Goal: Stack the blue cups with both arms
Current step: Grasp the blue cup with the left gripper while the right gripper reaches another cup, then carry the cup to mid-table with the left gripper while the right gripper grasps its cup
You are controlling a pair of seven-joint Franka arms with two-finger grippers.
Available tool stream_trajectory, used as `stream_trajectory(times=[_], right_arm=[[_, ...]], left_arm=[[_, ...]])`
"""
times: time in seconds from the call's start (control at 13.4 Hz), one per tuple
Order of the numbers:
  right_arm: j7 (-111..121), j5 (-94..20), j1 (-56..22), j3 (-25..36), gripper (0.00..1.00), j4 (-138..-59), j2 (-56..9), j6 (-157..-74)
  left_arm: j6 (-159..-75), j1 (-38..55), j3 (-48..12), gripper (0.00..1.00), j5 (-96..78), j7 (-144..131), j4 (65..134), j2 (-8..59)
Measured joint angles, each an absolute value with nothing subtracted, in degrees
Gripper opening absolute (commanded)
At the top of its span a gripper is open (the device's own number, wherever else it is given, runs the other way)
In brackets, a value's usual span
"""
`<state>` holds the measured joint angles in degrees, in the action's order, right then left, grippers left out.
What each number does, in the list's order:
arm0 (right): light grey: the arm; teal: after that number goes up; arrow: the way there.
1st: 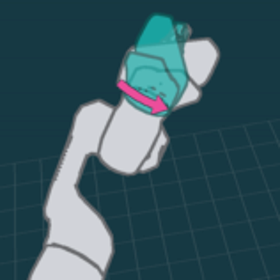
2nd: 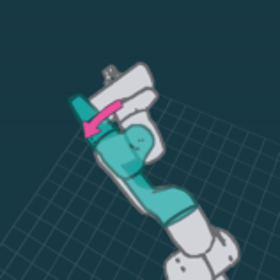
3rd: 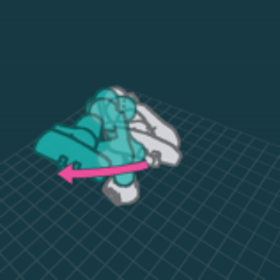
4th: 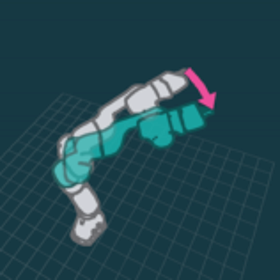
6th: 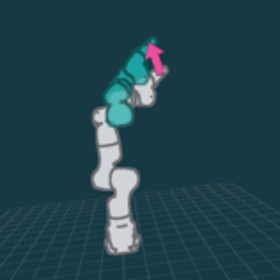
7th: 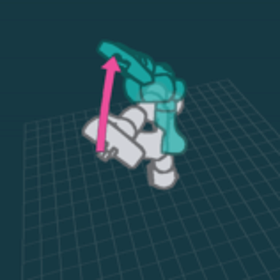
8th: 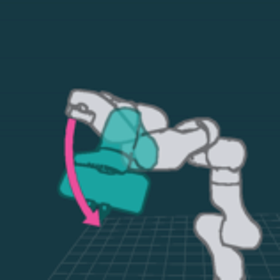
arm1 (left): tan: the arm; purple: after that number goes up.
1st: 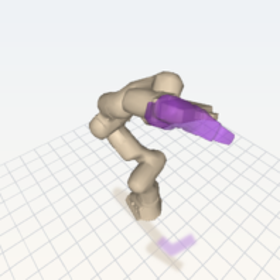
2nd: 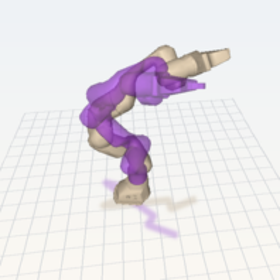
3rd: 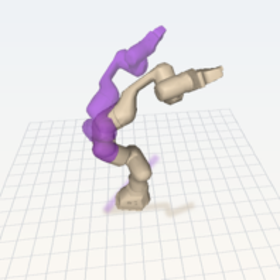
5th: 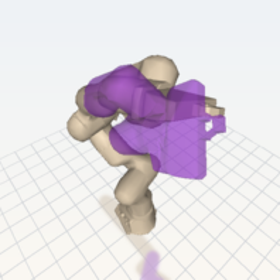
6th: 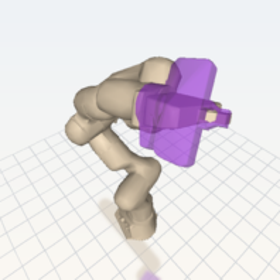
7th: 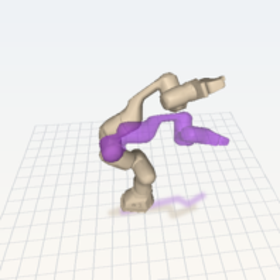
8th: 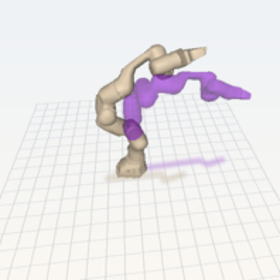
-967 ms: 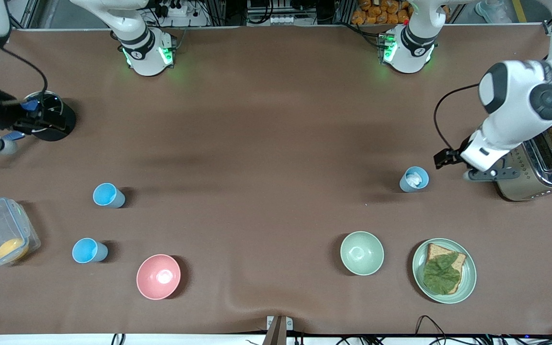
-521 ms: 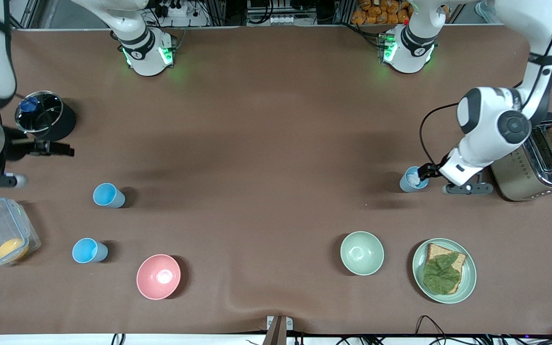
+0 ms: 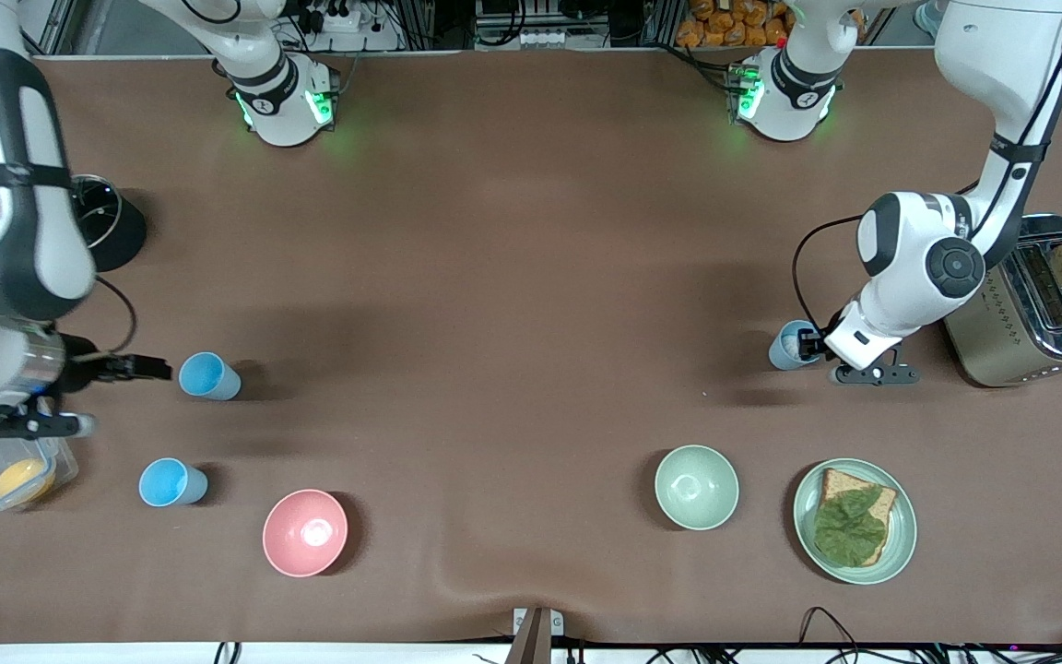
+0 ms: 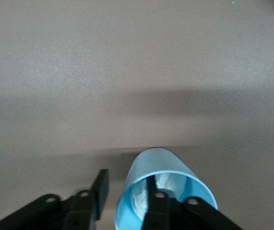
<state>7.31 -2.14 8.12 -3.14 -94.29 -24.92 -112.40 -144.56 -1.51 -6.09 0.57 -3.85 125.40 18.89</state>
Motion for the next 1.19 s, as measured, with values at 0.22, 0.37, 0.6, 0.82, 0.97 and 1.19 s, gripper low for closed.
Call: stream_trajectory(times=[0.22, 0.37, 0.6, 0.82, 0.97, 1.19], right_arm=[[7.3, -2.1, 6.7, -3.2, 1.0, -102.5, -25.5, -125.5], [7.0, -2.1, 6.7, -3.0, 1.0, -106.2, -26.6, -129.9], [2.2, -2.1, 6.3, -2.9, 1.0, -107.7, -27.5, -130.9], [-3.0, -2.0, 4.0, -3.1, 1.0, -107.7, -27.4, -130.8], [-3.7, -0.9, 3.6, -3.0, 1.0, -107.6, -27.3, -130.7], [-4.4, -0.2, 3.7, -2.8, 1.0, -107.6, -27.2, -128.5]], left_arm=[[-144.6, -1.4, -6.8, 0.0, 0.4, -3.8, 125.2, 18.7], [-144.6, -1.2, -7.8, 0.0, 0.4, -3.8, 124.9, 18.7], [-144.7, -1.4, -11.9, 0.0, 0.4, -5.8, 123.8, 18.6], [-144.7, -1.0, -21.7, 0.0, 0.4, -18.6, 121.5, 18.3], [-144.6, 2.7, -26.2, 0.0, 0.4, -29.9, 119.4, 18.6], [-144.6, 13.1, -26.6, 0.0, 0.5, -44.8, 113.6, 22.8]])
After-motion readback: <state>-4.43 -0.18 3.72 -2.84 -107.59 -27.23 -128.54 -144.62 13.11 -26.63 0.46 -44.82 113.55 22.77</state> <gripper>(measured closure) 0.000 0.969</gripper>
